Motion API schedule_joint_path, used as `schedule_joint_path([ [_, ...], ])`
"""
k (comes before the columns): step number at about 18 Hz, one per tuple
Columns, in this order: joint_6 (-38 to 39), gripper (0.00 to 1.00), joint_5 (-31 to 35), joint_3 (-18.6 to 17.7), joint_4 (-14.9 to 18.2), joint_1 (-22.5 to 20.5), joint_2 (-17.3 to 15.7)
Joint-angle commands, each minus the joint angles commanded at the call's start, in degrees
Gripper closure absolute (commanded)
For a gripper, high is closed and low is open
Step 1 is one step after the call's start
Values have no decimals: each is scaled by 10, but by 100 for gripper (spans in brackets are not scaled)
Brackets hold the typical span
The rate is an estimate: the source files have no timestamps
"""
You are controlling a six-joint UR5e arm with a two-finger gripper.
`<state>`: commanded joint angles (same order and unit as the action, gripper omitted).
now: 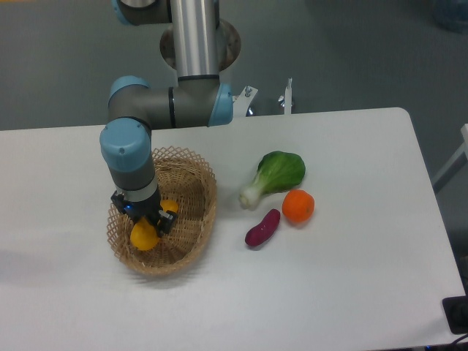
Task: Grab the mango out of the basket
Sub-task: 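Lift the mango out of the basket, then carry the mango past the orange and hold it above the table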
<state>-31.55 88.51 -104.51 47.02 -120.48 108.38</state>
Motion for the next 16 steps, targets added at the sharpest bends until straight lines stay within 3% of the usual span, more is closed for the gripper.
schedule_joint_path([
  [5, -74, 48, -2, 28, 12, -76, -31],
  [9, -145, 48, -3, 54, 21, -136, -35],
  [16, -302, 48, -6, 134, 165, -243, -48],
])
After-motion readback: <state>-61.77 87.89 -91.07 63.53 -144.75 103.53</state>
